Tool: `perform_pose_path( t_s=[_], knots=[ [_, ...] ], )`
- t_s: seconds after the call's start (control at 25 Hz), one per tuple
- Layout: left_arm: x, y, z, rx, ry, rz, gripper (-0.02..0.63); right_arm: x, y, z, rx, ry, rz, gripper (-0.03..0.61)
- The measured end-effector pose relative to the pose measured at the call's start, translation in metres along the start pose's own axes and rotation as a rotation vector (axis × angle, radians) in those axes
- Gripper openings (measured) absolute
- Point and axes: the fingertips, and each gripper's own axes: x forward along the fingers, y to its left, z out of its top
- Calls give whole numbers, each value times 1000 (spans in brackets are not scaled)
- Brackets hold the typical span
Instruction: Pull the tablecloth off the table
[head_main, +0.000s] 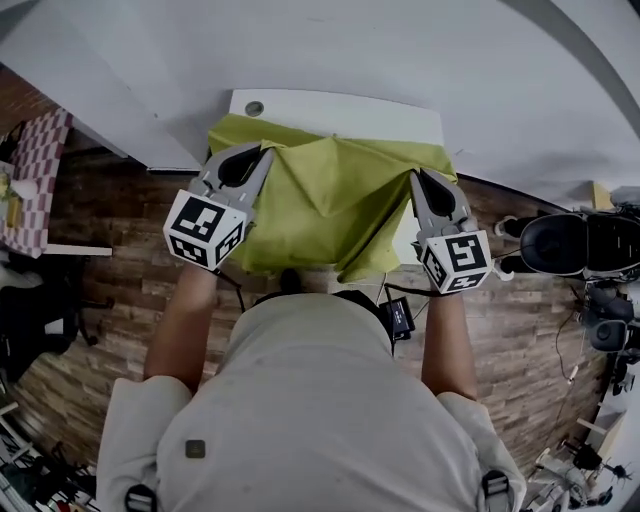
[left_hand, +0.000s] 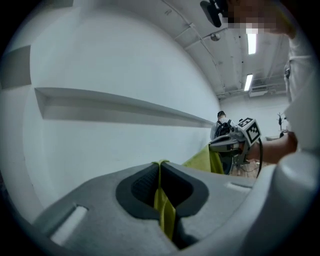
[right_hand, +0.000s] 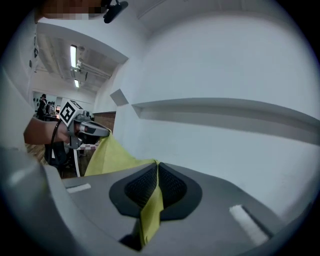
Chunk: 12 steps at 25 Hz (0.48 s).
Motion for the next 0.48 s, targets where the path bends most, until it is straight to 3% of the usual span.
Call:
perform_pose_path(
  t_s=[0.24, 0.48],
  knots=[
    [-20, -43, 22, 28, -22, 69, 3, -39, 3, 25, -14, -102, 67, 17],
    [-44, -121, 35, 50, -46, 113, 3, -104, 14, 24, -21, -143, 136, 17]
  ],
)
